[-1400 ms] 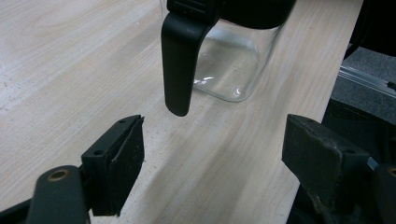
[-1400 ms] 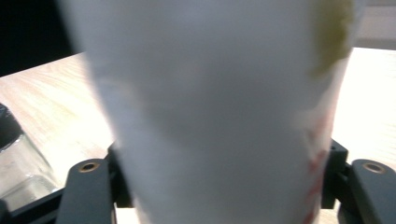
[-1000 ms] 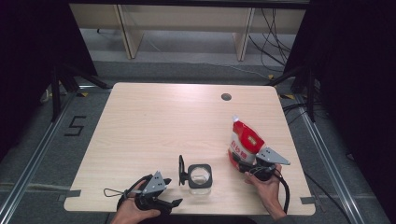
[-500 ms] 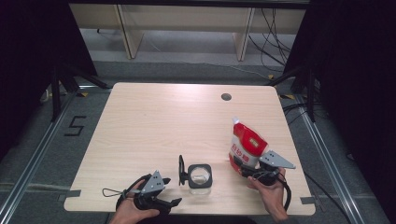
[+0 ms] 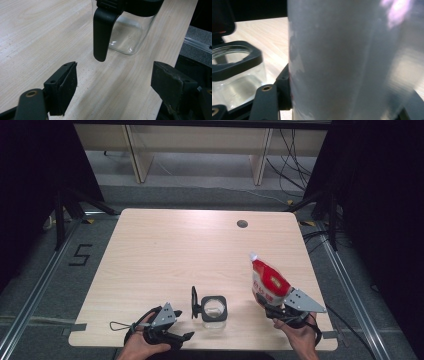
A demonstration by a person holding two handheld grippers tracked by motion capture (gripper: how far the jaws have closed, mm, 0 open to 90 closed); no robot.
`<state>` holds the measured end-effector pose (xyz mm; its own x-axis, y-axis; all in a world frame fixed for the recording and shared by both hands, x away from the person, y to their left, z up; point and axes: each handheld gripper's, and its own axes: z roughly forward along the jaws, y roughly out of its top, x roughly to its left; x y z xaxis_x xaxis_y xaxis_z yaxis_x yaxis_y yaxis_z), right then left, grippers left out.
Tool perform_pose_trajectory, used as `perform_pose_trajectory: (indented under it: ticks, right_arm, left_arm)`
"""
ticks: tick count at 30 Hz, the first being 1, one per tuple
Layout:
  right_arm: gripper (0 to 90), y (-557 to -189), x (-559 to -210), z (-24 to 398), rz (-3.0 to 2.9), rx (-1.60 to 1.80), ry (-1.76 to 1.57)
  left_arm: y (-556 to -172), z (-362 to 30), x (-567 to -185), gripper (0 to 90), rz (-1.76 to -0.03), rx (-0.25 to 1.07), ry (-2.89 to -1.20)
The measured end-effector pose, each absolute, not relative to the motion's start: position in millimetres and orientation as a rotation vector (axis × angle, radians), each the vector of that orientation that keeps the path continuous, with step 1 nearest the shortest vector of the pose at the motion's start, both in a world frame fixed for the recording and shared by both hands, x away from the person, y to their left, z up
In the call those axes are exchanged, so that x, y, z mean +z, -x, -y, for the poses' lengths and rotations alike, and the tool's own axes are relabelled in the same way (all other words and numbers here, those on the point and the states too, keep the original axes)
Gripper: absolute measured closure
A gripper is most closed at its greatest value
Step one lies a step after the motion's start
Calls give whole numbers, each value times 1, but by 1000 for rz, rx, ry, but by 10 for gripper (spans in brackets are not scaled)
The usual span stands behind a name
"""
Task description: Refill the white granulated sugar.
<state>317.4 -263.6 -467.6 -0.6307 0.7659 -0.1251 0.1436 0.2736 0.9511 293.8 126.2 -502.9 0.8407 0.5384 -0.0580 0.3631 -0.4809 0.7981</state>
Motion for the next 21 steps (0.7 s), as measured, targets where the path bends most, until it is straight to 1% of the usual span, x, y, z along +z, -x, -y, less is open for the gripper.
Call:
perform_pose_trajectory:
  ticks: [1, 2, 4, 7, 10, 11, 16, 18, 21]
  right_arm:
    - [384, -314, -466, 263, -1962, 1307, -745]
    - [384, -314, -466, 263, -1962, 1307, -745]
    - [384, -307, -462, 260, -1998, 1199, -672]
    - [384, -302, -461, 259, -2015, 1195, -661]
    - [385, -293, -457, 254, -2021, 1063, -550]
    - [385, -291, -456, 254, -2028, 1045, -531]
    - [386, -283, -452, 251, -2040, 960, -443]
    - [386, -277, -452, 249, -2042, 850, -365]
    - [386, -275, -453, 247, -2048, 767, -311]
  left_arm:
    - [-293, -126, -503, 208, -677, 248, -2115]
    - [-293, -126, -503, 208, -677, 248, -2115]
    - [-293, -125, -503, 208, -682, 244, -2105]
    - [-293, -125, -504, 208, -685, 243, -2105]
    - [-293, -125, -504, 208, -684, 245, -2103]
    - [-294, -126, -503, 208, -659, 258, -2111]
    - [-296, -128, -503, 208, -654, 262, -2127]
    - [-294, -126, -504, 208, -692, 246, -2106]
    - [-294, -125, -505, 208, -687, 243, -2107]
